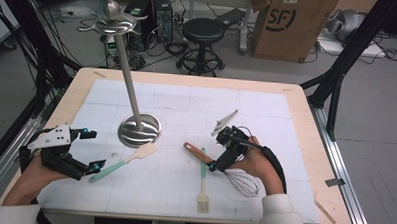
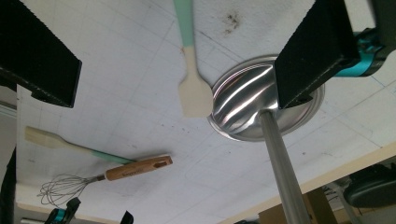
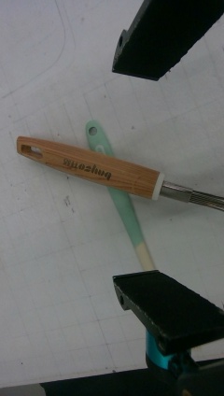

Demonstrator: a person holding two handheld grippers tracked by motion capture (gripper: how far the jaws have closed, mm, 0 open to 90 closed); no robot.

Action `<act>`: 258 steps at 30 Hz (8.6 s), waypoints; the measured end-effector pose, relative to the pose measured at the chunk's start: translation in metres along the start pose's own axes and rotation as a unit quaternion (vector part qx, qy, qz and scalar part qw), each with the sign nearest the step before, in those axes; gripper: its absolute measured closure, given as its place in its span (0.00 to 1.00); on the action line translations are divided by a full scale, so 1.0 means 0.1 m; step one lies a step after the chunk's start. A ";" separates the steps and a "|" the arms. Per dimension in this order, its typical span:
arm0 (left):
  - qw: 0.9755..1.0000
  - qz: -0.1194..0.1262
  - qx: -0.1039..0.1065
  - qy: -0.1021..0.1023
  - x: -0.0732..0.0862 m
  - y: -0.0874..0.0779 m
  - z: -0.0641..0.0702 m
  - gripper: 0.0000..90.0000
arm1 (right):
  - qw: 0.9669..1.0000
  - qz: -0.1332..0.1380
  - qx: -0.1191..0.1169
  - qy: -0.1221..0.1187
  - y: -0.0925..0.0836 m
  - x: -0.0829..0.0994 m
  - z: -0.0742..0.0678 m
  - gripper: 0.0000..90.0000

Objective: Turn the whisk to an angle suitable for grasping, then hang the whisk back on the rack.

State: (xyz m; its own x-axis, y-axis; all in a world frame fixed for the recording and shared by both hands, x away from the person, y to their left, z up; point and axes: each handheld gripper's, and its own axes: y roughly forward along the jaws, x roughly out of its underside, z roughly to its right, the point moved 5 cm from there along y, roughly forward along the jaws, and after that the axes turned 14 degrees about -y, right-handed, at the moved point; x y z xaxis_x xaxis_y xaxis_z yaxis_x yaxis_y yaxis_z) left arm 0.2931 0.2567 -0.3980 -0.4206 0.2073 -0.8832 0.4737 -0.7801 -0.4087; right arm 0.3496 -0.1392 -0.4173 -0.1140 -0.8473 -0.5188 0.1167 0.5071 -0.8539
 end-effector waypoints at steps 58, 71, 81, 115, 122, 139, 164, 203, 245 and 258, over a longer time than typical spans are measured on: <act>1.000 -0.006 -0.004 -0.004 0.04 0.00 -0.04 0.02 | 0.994 -0.097 -0.047 0.010 0.41 0.10 0.00 0.78; 1.000 -0.007 -0.005 -0.003 0.05 0.00 -0.04 0.02 | 0.999 -0.028 -0.010 -0.017 0.11 -0.01 -0.03 0.78; 1.000 -0.011 -0.006 -0.001 0.05 0.02 -0.03 0.02 | 0.998 0.054 -0.001 -0.037 -0.16 -0.13 -0.10 0.78; 1.000 -0.009 -0.004 0.000 0.03 0.03 -0.04 0.02 | 0.976 0.206 0.014 -0.073 -0.65 -0.65 -0.30 0.78; 1.000 -0.008 -0.003 -0.001 0.03 0.03 -0.04 0.02 | 0.972 0.224 0.016 -0.075 -0.67 -0.75 -0.30 0.78; 1.000 -0.004 -0.007 0.000 0.01 0.05 0.01 0.02 | 0.968 0.241 0.024 -0.068 -0.74 -0.83 -0.32 0.78; 0.997 -0.006 0.063 0.045 -0.74 0.27 0.51 0.02 | 0.963 0.258 0.043 -0.064 -0.71 -0.96 -0.30 0.78; 0.994 0.021 0.098 0.037 -1.49 0.76 0.94 0.02 | 0.947 0.306 0.093 -0.029 -0.69 -1.01 -0.21 0.78; 0.993 0.036 0.108 0.012 -1.69 0.98 1.09 0.47 | 0.940 0.325 0.098 -0.015 -0.70 -1.09 -0.23 0.78; 0.995 0.039 0.090 0.006 -1.70 0.99 1.08 0.61 | 0.941 0.323 0.096 -0.017 -0.67 -1.15 -0.26 0.78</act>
State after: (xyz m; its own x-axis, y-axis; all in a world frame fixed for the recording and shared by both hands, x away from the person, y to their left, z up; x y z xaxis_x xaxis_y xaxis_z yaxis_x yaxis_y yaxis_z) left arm 0.3280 0.0808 -0.2636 -0.3781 0.1485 -0.9138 0.3573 -0.8871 -0.2920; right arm 0.3295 -0.0714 -0.3016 0.0726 -0.3782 -0.9229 0.3279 0.8829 -0.3361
